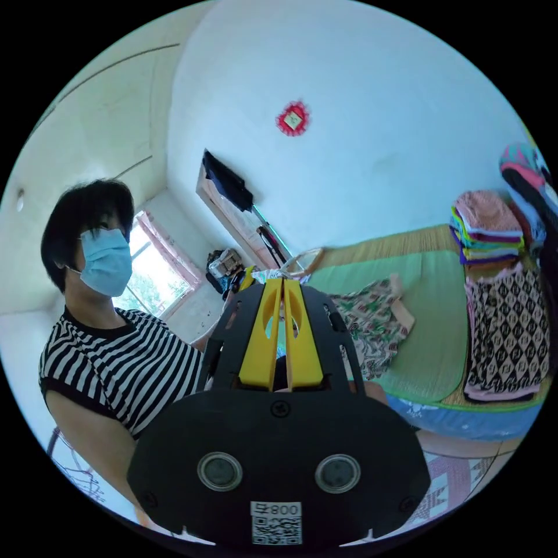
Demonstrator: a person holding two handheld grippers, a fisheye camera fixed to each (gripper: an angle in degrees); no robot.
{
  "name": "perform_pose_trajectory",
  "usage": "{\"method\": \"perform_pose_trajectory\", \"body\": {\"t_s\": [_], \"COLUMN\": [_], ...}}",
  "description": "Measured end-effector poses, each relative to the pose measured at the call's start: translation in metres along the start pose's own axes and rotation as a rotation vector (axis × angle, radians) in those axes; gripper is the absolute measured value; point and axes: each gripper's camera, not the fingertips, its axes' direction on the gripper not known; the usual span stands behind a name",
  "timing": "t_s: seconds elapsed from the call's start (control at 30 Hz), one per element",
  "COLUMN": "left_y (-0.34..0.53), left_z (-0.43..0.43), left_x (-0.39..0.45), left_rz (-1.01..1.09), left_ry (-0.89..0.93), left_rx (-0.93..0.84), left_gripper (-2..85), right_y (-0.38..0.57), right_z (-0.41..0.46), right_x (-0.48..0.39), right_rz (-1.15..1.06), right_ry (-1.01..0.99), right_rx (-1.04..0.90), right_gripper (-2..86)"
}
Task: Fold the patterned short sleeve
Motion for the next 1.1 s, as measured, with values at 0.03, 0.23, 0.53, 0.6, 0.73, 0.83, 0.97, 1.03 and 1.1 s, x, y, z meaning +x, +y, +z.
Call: {"method": "perform_pose_trajectory", "body": {"t_s": [0.03,0.23,0.53,0.6,0.73,0.83,0.97,1.03,1.1], "left_y": [-0.002,-0.015,-0.013,-0.016,-0.032,-0.058,-0.110,-0.138,-0.178], "left_z": [-0.001,-0.003,0.009,0.015,0.027,0.042,0.069,0.083,0.104], "left_x": [0.017,0.173,0.316,0.331,0.336,0.321,0.270,0.234,0.174], "left_rz": [0.034,0.346,0.616,0.644,0.663,0.653,0.602,0.560,0.489], "left_ry": [-0.001,-0.059,-0.143,-0.164,-0.211,-0.235,-0.319,-0.348,-0.396], "left_rx": [0.012,0.062,0.094,0.092,0.094,0.095,0.082,0.061,0.032], "left_gripper": [1.3,1.4,1.4,1.4,1.4,1.4,1.4,1.4,1.5], "right_y": [-0.007,-0.028,-0.022,-0.021,-0.033,-0.053,-0.084,-0.109,-0.128], "right_z": [-0.007,-0.032,-0.039,-0.032,-0.001,0.035,0.091,0.137,0.175], "right_x": [-0.021,-0.128,-0.228,-0.234,-0.226,-0.204,-0.153,-0.104,-0.060], "right_rz": [-0.047,-0.276,-0.455,-0.463,-0.458,-0.442,-0.406,-0.360,-0.322], "right_ry": [0.009,0.065,0.108,0.124,0.143,0.178,0.194,0.211,0.212], "right_rx": [0.018,0.134,0.252,0.257,0.240,0.207,0.162,0.126,0.094], "right_gripper": [0.1,0.1,0.0,0.1,0.1,0.1,0.1,0.1,0.1]}}
